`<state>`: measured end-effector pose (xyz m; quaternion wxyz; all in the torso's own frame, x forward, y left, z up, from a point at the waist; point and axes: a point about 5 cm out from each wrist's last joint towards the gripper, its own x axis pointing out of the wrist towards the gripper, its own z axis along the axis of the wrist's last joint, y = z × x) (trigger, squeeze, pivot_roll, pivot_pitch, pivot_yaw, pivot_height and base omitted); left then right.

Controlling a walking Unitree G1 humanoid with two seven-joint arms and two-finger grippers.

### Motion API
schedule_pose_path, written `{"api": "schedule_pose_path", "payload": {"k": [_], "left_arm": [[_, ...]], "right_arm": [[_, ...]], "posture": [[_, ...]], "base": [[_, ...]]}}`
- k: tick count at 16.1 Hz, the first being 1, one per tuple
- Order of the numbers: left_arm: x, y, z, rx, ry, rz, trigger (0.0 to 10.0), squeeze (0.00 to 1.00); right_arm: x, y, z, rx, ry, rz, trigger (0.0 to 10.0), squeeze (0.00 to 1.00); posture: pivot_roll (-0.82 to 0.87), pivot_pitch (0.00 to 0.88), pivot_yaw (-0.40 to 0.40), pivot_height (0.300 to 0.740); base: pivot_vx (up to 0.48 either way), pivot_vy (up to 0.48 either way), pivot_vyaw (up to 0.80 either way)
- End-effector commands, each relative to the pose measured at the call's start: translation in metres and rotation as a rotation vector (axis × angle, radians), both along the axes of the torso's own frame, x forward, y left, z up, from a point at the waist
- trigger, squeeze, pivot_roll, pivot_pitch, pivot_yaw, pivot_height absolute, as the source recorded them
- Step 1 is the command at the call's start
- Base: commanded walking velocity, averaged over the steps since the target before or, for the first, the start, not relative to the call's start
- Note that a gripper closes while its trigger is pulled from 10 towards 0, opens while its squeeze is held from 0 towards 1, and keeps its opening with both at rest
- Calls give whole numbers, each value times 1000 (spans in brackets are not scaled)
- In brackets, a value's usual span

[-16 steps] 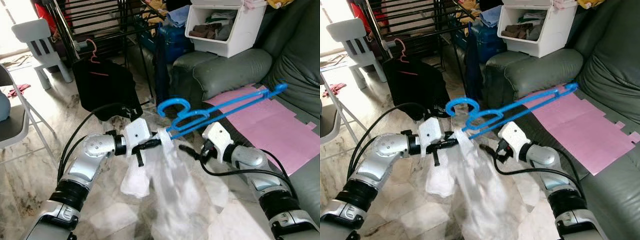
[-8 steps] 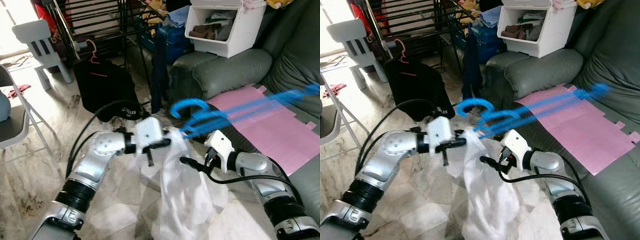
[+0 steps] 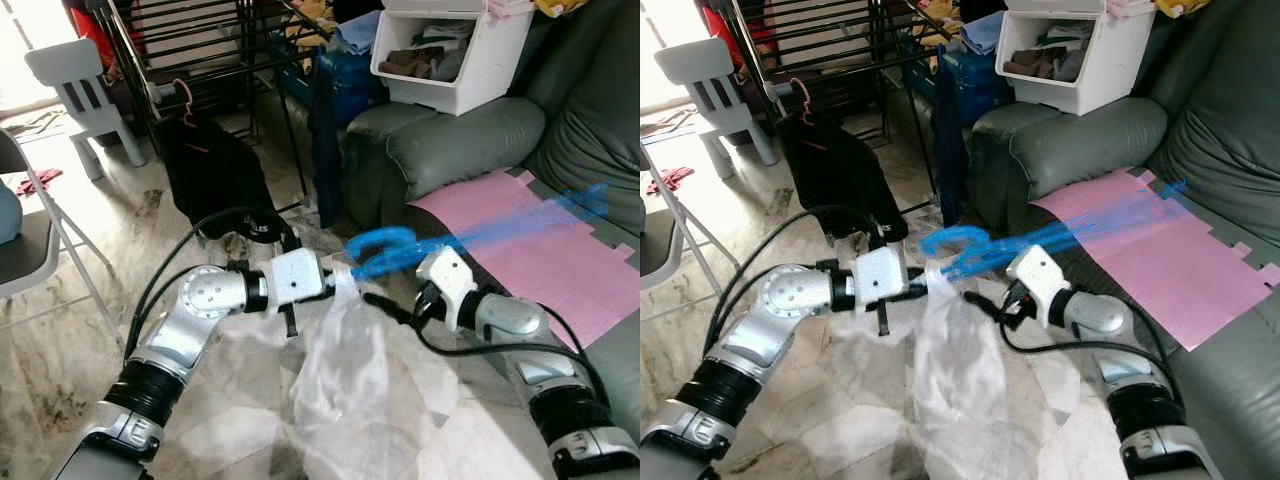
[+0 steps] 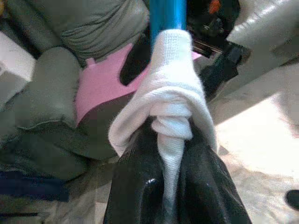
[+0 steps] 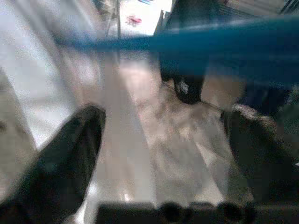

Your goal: Hang hanger

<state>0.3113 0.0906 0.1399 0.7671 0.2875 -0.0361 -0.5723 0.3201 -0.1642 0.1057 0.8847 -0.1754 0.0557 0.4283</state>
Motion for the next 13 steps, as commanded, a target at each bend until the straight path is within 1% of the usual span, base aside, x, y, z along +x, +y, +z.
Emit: {"api": "schedule_pose_path", "payload": {"k": [1, 2, 3, 4, 5, 7, 8, 13], "left_arm": [[-1, -3, 1, 18, -32, -22, 0, 0], [-1, -6, 4, -17, -15, -29, 0, 0], [-3, -12, 12, -72, 5, -41, 0, 0], [-5, -17, 18, -108, 14, -54, 0, 0], [-8, -25, 30, -170, 21, -79, 0, 0], [-10, -32, 42, -225, 18, -97, 0, 0], [-13, -36, 51, -260, 29, -117, 0, 0], [-13, -36, 51, -260, 29, -117, 0, 0]], "right_arm": [[1, 5, 7, 4, -33, 26, 10000, 153], [3, 5, 8, 13, -42, 9, 10000, 114], [4, 5, 8, 17, -41, 5, 10000, 114], [4, 6, 7, 19, -40, 6, 10000, 114], [4, 10, 6, 20, -36, 17, 10000, 114], [4, 15, 5, 25, -33, 27, 10000, 114], [4, 18, 4, 28, -32, 30, 10000, 110], [4, 18, 4, 28, -32, 30, 10000, 110]], "posture": [[-131, 0, 60, 740], [-131, 0, 59, 740], [-131, 0, 59, 740], [-130, 0, 57, 740], [-132, 0, 56, 740], [-129, 0, 54, 740], [-128, 0, 53, 740], [-128, 0, 53, 740]], "base": [[0, 0, 0], [0, 0, 0], [0, 0, 0], [0, 0, 0], [0, 0, 0], [0, 0, 0], [0, 0, 0], [0, 0, 0]]}}
